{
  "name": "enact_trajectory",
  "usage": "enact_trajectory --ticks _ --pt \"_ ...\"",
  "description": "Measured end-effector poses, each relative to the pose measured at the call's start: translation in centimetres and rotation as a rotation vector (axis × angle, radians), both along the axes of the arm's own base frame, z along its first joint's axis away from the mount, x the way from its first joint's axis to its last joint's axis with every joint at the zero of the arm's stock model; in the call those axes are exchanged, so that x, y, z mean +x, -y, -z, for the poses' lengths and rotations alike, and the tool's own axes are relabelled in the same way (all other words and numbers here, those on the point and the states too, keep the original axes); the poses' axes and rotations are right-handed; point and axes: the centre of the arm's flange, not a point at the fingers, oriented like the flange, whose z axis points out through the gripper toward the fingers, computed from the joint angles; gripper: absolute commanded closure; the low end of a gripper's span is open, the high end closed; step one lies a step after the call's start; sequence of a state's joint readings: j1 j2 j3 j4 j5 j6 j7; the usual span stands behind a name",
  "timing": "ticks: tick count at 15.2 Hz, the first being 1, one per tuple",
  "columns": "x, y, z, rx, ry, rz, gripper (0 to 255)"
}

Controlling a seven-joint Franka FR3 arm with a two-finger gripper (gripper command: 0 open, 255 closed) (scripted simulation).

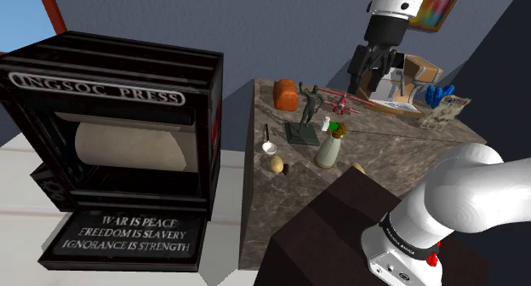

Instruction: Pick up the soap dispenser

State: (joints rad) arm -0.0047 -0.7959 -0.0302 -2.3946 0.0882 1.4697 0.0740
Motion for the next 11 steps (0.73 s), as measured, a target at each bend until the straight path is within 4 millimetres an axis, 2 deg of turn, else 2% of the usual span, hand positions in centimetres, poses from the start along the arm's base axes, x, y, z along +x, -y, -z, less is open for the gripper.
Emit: enact_trajectory --ticks 2,3,11 --pt "0.0 0.5 0.3 -0.001 0.001 -0.001 0" --pt "0.3 1.1 1.3 -0.002 0.002 -0.004 0" --pt "2.4 8.2 7.8 -0.015 0.022 -0.03 0"
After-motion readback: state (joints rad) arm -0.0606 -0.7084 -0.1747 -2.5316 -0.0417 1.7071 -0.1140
